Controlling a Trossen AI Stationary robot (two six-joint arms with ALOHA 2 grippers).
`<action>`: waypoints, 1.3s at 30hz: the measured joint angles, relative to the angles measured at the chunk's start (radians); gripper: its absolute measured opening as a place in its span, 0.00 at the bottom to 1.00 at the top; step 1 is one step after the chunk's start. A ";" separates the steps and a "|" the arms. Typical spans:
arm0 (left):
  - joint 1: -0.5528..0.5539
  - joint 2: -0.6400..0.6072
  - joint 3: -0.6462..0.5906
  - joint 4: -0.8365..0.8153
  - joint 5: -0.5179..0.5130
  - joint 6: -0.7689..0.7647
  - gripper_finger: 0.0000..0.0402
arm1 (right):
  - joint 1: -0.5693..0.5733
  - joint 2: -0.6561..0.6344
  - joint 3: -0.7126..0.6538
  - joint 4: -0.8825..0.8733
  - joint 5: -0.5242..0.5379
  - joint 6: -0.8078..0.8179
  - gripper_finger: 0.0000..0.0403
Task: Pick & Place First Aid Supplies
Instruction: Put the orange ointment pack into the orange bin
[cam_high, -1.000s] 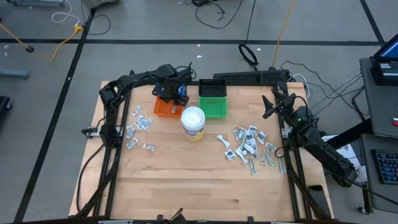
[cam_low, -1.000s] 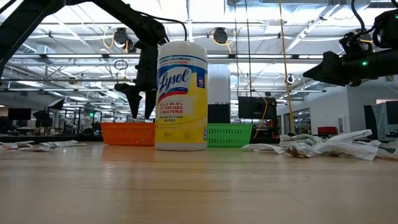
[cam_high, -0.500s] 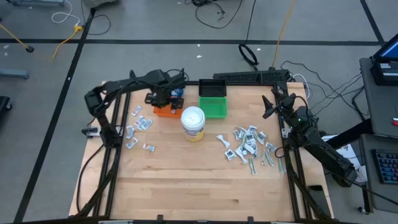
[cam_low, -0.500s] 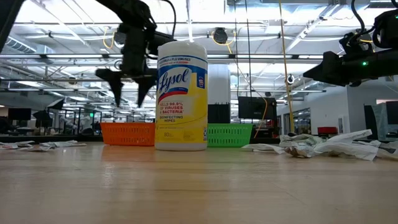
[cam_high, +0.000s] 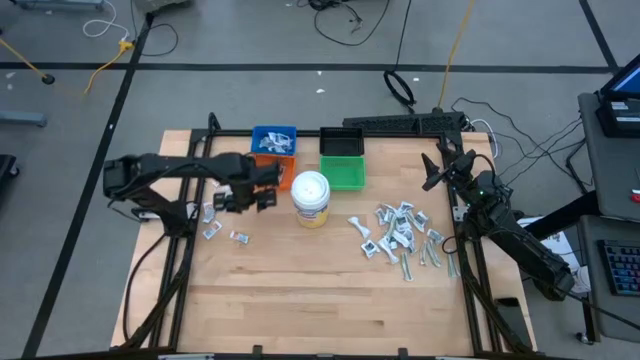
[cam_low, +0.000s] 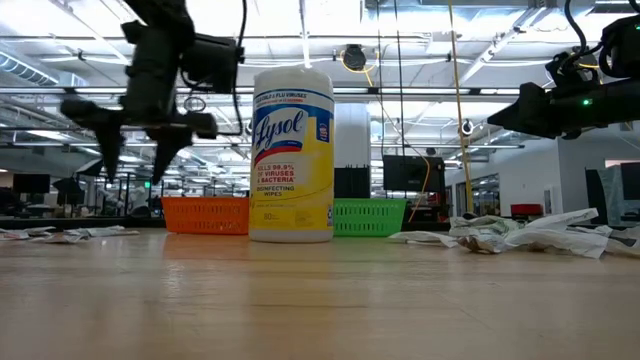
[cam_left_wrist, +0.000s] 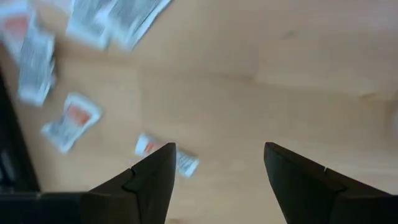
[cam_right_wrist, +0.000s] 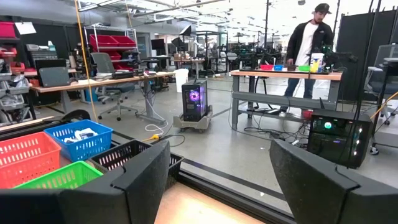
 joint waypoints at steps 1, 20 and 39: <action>-0.016 -0.010 -0.022 0.000 0.011 -0.025 0.62 | 0.000 0.000 0.000 0.000 0.000 0.000 0.68; -0.190 -0.068 -0.295 0.235 0.098 -0.281 0.61 | 0.000 0.000 0.000 0.000 0.000 0.000 0.67; -0.152 -0.069 -0.373 0.342 0.117 -0.148 0.20 | 0.000 0.000 0.000 0.000 0.000 0.000 0.68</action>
